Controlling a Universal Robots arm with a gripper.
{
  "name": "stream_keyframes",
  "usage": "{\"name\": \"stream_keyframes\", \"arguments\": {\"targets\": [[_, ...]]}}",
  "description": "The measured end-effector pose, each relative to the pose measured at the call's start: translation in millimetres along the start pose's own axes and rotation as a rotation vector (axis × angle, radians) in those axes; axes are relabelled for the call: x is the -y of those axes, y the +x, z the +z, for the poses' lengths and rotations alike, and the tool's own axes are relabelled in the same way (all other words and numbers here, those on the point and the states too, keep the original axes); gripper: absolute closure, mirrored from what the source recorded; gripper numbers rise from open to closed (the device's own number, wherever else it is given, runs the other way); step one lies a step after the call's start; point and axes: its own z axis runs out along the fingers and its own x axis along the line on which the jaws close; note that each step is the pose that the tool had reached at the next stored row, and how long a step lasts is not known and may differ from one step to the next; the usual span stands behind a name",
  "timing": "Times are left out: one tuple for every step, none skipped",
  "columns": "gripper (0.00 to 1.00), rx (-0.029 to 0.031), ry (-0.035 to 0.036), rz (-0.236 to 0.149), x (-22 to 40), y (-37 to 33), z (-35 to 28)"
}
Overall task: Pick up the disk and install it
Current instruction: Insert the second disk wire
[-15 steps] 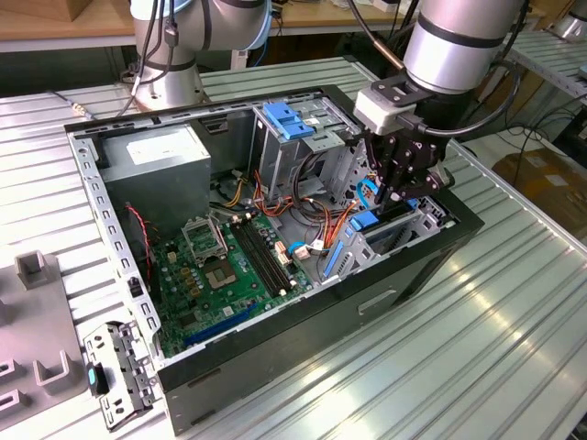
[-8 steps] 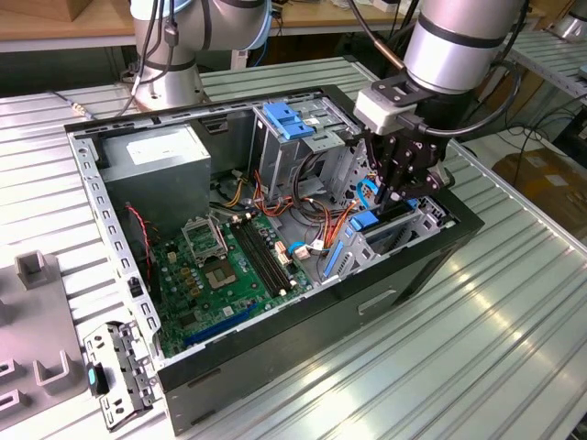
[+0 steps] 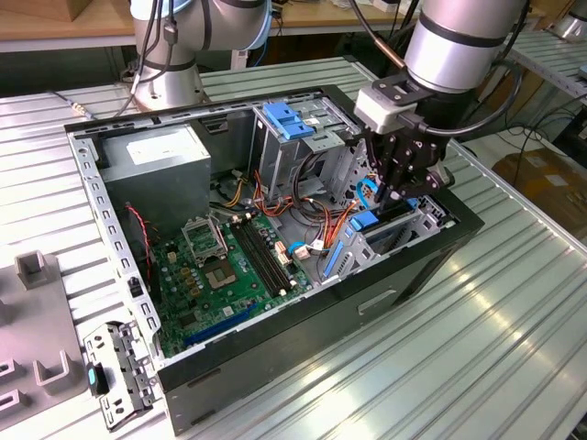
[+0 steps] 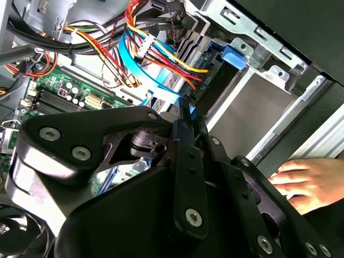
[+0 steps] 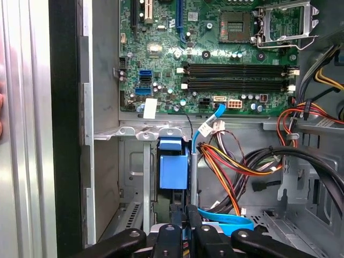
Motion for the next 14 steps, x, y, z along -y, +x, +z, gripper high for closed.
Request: {"name": "stream_keyframes", "arguments": {"targets": [[0.84,0.0006,0.0000,0.000,0.0,0.0,0.2],[0.84,0.0011,0.0000,0.000,0.0,0.1,0.5],[0.84,0.0012,-0.0001,0.000,0.0,0.1,0.7],[0.84,0.0015,-0.0001,0.000,-0.1,0.1,0.9],[0.84,0.0018,0.0000,0.000,-0.1,0.1,1.1],[0.84,0.0027,0.0000,0.000,-0.1,0.1,1.8],[0.84,0.0033,0.0000,0.000,-0.2,0.1,2.6],[0.84,0.0036,0.0000,0.000,-0.2,0.1,3.2],[0.84,0.0036,0.0000,0.000,-0.3,0.1,4.0],[0.84,0.0037,0.0000,0.000,-0.3,0.2,4.9],[0.84,0.0036,-0.0001,0.000,-0.4,0.6,6.2],[0.84,0.0030,-0.0001,0.000,-0.5,0.8,6.9],[0.84,0.0034,-0.0001,0.000,-0.6,1.2,7.4],[0.84,0.0038,-0.0001,0.000,-0.5,1.1,7.6]]}}
